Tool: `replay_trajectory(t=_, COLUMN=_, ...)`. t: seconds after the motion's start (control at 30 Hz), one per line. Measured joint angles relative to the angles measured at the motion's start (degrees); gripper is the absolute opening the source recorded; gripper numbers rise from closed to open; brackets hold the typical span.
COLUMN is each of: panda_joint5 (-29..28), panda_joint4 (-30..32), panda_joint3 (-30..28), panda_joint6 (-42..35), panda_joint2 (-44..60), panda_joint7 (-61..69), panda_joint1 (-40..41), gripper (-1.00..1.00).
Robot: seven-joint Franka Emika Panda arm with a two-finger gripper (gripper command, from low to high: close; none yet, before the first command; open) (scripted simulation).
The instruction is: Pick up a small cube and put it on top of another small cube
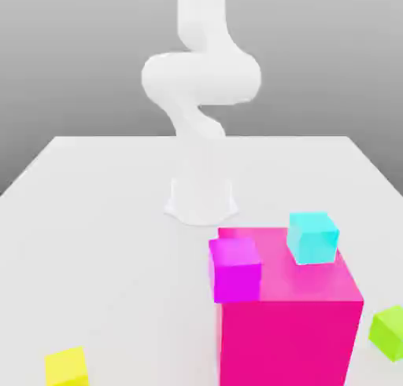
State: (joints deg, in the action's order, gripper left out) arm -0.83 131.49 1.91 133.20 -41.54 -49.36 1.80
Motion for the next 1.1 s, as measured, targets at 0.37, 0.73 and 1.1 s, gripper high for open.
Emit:
replay_trajectory(t=0.37, panda_joint5=-7.8, panda_joint4=0.5, panda_joint3=12.7, panda_joint6=6.6, panda_joint2=22.7, panda_joint7=-8.7, panda_joint1=0.0, gripper=0.00)
replay_trajectory(t=0.73, panda_joint5=-17.3, panda_joint4=1.2, panda_joint3=20.3, panda_joint6=12.9, panda_joint2=45.7, panda_joint7=-17.8, panda_joint1=-6.7, gripper=0.00)
replay_trajectory(t=1.1, panda_joint5=-20.6, panda_joint4=0.2, panda_joint3=20.4, panda_joint6=20.6, panda_joint2=66.6, panda_joint7=-23.3, panda_joint1=-14.1, gripper=0.00)
